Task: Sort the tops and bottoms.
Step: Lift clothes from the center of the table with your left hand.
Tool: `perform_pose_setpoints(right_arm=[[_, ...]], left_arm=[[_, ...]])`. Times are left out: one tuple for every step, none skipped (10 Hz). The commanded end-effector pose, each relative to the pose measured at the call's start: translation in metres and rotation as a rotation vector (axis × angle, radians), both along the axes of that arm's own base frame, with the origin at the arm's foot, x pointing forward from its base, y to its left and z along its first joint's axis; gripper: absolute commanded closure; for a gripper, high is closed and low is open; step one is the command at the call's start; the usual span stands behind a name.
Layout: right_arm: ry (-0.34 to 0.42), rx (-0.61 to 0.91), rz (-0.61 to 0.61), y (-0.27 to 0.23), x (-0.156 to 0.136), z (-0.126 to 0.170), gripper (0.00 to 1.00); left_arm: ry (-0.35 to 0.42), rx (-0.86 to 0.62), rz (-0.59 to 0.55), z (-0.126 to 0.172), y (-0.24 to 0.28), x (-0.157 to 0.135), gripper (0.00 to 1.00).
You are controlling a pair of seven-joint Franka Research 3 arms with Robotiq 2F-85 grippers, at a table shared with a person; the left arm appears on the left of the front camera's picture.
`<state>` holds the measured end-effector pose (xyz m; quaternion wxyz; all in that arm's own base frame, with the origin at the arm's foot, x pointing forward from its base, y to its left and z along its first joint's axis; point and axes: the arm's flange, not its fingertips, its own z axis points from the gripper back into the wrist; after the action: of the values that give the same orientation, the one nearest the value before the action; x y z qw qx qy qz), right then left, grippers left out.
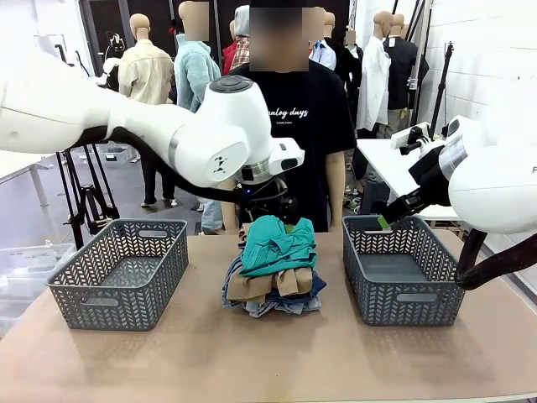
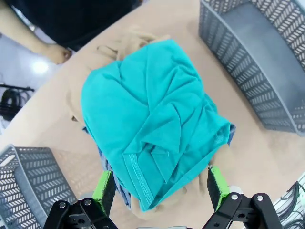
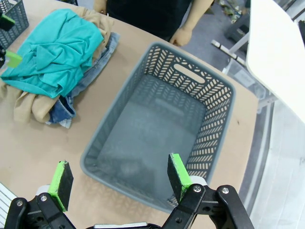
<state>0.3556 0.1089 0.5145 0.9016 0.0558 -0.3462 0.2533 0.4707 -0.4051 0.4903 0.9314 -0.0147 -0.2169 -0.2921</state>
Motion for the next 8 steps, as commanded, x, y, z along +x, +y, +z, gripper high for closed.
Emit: perform_pose_setpoints(right_arm=[[0.003,0.006,0.003,0.000,0.002,-0.002,0.00],[0.003,0.006,0.003,0.000,0.002,-0.002,0.00],[0.003,0.006,0.003,0.000,0.002,-0.002,0.00],[0.003,0.006,0.003,0.000,0.002,-0.002,0.00],[0.003,0.006,0.003,0.000,0.002,-0.002,0.00],[0.003,0.006,0.003,0.000,0.002,-0.002,0.00],[0.003,0.006,0.003,0.000,0.002,-0.002,0.00],[0.003,0.006,0.003,0.000,0.002,-0.002,0.00]], left_arm=[[0.009,0.069,0.046,0.002,-0.028,0.009,0.00],[0.030,0.090,0.051,-0.007,-0.033,0.018,0.00],[0.046,0.102,0.069,-0.013,-0.034,0.026,0.00],[0.070,0.098,0.107,-0.024,-0.037,0.038,0.00],[0.096,0.079,0.133,-0.032,-0.039,0.046,0.00],[0.109,0.069,0.156,-0.037,-0.040,0.050,0.00],[0.122,0.069,0.175,-0.042,-0.040,0.053,0.00],[0.128,0.063,0.182,-0.045,-0.040,0.054,0.00]])
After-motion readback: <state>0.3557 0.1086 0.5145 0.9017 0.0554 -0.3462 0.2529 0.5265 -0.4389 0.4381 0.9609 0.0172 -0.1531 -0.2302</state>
